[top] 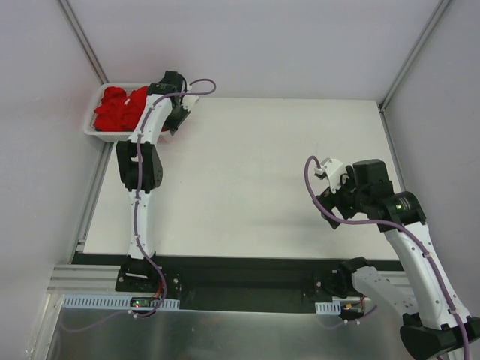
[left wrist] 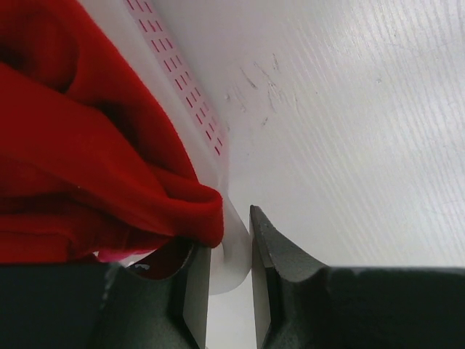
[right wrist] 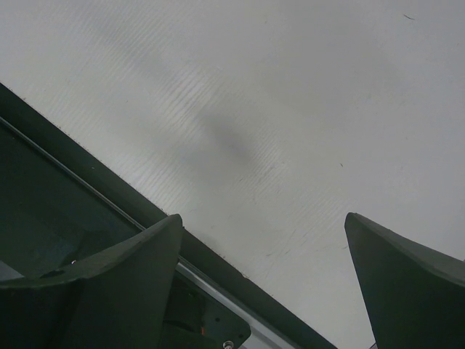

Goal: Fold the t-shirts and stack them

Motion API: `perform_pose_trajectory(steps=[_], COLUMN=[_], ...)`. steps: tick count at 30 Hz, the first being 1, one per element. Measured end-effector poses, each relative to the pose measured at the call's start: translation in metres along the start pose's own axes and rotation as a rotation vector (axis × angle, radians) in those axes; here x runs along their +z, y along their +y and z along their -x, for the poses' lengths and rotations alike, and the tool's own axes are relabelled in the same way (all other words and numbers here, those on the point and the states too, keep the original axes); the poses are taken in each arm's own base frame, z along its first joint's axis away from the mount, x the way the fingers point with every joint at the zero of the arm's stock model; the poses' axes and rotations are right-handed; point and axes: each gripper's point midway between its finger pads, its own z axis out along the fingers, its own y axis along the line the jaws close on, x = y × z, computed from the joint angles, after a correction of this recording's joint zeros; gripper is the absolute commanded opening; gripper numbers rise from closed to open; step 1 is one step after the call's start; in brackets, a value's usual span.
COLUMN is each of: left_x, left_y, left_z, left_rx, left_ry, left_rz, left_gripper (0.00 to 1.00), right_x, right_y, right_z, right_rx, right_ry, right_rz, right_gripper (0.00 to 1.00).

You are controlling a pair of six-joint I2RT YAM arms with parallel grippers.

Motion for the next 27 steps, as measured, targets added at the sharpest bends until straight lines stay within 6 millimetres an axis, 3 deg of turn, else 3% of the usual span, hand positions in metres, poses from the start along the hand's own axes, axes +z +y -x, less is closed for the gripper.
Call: perform_pose_trajectory(steps=[8, 27], left_x=[-0.001, 0.008], left_y=[0.011, 0.003], left_z=[0.02, 0.008], left_rx=[0.063, 0.067], left_ry=[-0.017, -0.023], left_rz=[0.084, 0.106], left_gripper=[0.0, 0.0], right_x=[-0.002, -0.001], right_y=[0.001, 0.002], right_z=[-0.001, -0.004], right_rx=[0.0, 0.0], right_ry=[-0.001, 0.002], right_rz=[-0.001, 0.0], right_gripper=[0.96, 0.96])
